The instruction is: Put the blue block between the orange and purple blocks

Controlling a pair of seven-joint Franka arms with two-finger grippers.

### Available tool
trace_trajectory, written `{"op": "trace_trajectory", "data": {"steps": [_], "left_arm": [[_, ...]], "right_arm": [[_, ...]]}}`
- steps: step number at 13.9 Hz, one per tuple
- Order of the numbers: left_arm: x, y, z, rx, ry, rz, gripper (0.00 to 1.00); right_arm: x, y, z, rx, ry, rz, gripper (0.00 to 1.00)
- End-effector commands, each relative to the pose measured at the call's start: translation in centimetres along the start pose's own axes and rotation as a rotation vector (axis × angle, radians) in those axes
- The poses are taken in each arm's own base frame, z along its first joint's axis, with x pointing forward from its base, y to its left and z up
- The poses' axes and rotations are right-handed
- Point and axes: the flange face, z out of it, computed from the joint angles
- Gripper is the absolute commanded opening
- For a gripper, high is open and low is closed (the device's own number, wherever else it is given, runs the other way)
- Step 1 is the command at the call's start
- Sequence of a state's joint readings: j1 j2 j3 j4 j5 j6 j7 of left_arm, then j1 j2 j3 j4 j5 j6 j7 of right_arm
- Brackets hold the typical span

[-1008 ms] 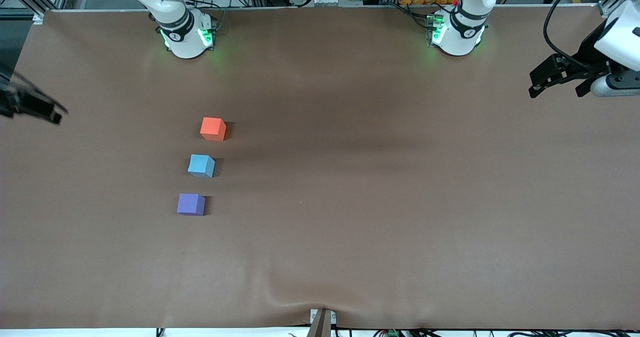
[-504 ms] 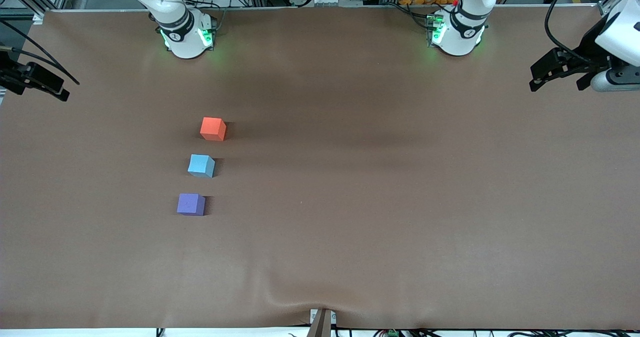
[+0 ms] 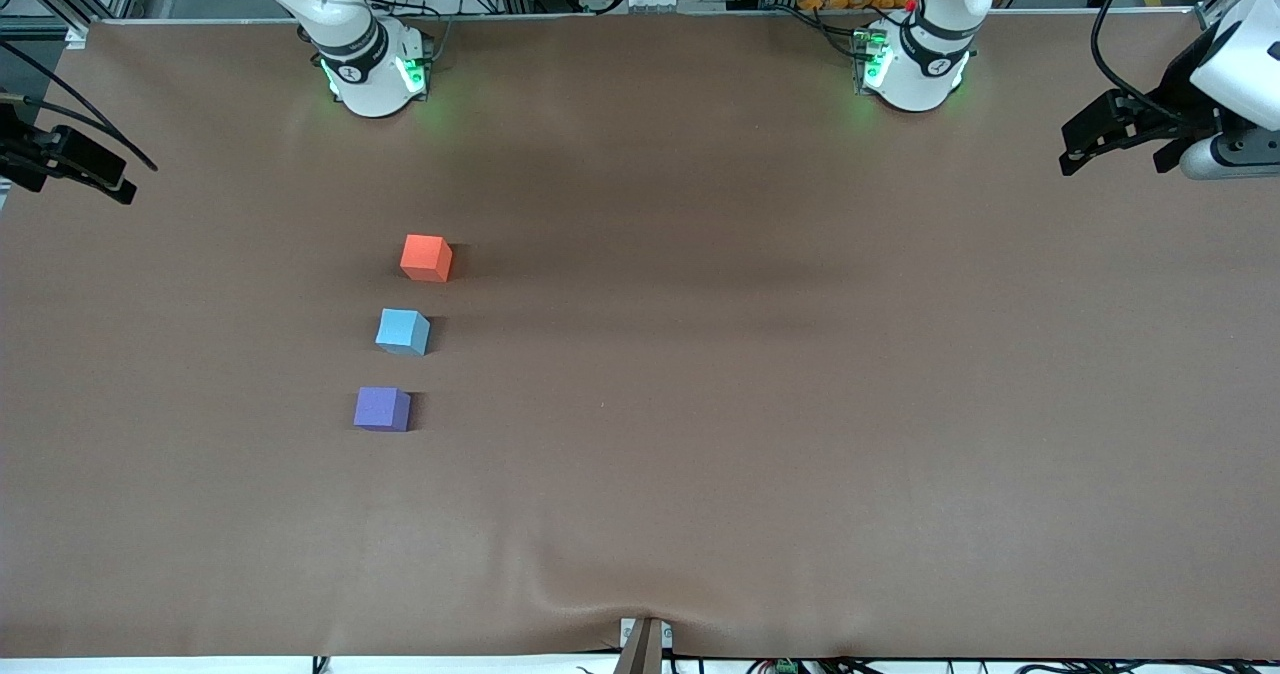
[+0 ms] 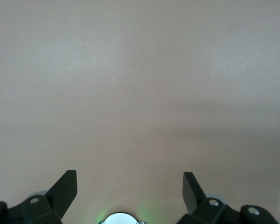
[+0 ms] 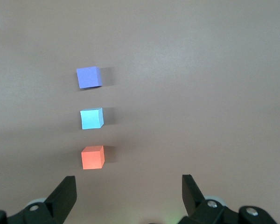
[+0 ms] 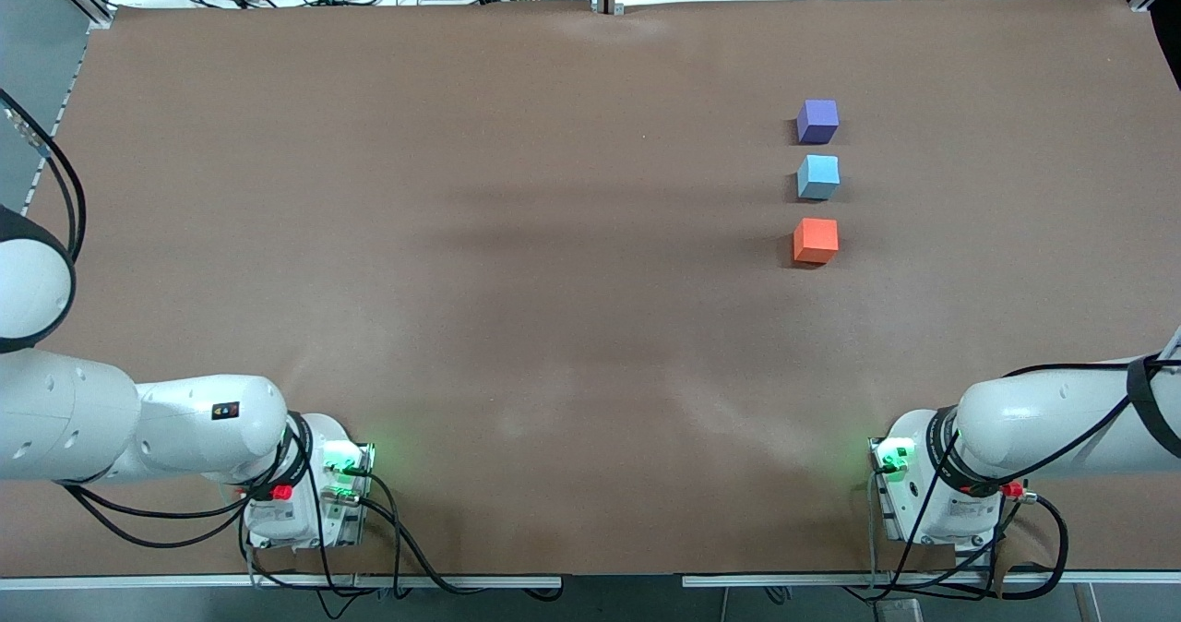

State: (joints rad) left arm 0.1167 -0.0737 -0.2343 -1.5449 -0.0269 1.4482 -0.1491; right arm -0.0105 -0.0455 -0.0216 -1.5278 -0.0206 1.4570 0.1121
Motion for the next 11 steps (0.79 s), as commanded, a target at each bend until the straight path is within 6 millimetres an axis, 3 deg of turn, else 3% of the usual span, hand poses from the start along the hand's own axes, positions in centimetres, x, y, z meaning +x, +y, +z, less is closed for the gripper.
{"op": "trace_trajectory", "data": {"steps": [1, 5, 11], "left_arm": [[-0.5, -0.4, -0.6, 0.005, -0.013, 0.001, 1.00], [-0.8, -0.5, -1.7, 0.018, -0.004, 0.002, 1.00], [-0.8, -0.5, -1.7, 0.018, -0.005, 0.004, 1.00]], "right_arm": [[-0.3, 0.3, -0.4, -0.018, 0.016, -0.013, 1.00], [-0.1, 0.3, -0.5, -0.004, 0.030, -0.012, 1.00], [-0.1, 0.5, -0.4, -0.001, 0.028, -0.007, 1.00]]}}
